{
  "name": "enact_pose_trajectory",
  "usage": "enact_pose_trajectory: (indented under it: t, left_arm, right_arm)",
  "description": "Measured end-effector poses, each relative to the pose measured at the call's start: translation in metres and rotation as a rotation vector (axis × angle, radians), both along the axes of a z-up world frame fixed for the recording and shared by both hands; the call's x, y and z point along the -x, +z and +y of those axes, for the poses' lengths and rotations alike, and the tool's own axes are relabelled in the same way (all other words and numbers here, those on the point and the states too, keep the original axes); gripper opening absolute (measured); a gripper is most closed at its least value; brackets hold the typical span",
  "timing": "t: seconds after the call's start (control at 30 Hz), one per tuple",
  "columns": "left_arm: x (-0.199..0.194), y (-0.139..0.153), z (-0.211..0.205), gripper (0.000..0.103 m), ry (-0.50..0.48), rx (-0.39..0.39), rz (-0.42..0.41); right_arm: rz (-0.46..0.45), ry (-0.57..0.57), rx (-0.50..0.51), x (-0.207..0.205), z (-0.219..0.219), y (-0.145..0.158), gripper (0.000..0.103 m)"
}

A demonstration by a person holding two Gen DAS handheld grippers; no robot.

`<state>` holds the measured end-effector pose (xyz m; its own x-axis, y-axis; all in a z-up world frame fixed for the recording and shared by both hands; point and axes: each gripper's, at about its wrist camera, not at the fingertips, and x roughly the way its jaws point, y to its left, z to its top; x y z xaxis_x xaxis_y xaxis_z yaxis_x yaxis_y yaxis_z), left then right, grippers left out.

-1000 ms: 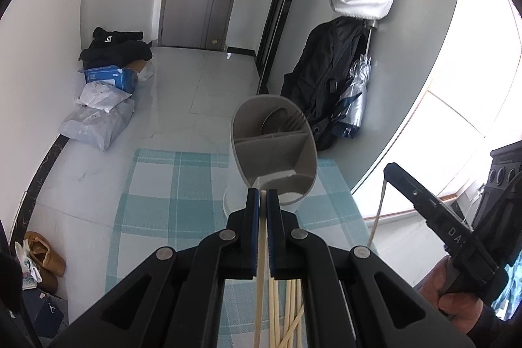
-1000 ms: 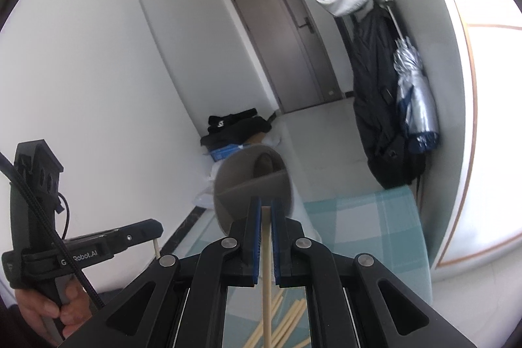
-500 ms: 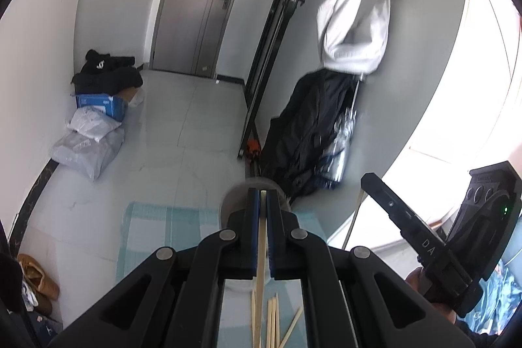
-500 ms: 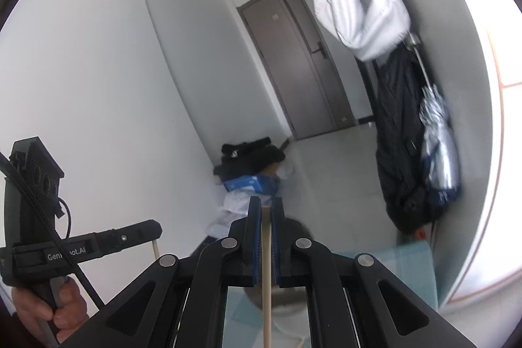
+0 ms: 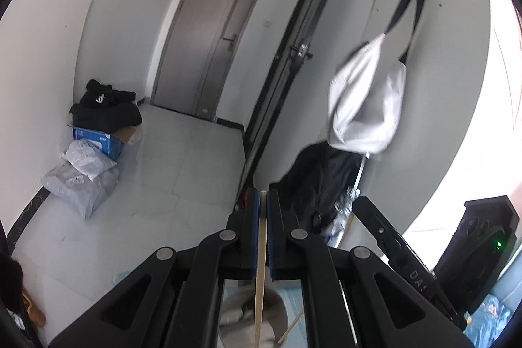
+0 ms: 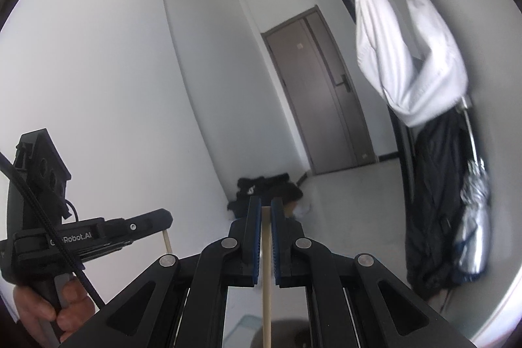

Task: Organize utensils
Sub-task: 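Lift the held chopsticks with both tools toward the utensil holder opening, then lower the chopsticks into the holder and open both tools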

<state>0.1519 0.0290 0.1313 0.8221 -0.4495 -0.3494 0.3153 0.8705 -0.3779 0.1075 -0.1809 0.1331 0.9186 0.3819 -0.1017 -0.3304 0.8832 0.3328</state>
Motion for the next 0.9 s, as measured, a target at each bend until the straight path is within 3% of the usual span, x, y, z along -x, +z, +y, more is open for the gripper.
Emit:
enact_pose_trajectory:
  t: [0.33,0.57,0.9]
  left_arm:
    - [-0.025,-0.024,-0.008,0.001,0.024,-0.035,-0.101]
    - [-0.031,-0.039,-0.003,0.001,-0.027,0.003,-0.089]
    - [-0.034,-0.054,-0.006,0.001,-0.031,-0.033,-0.084]
  right_arm:
    - [-0.009,-0.031,-0.001,-0.046,0.014,-0.016,0.005]
    - [-0.022,-0.03,0.017,-0.057,0.023,-0.043,0.005]
    - [-0.017,0.014,0.063,-0.051,0.027,-0.061,0.005]
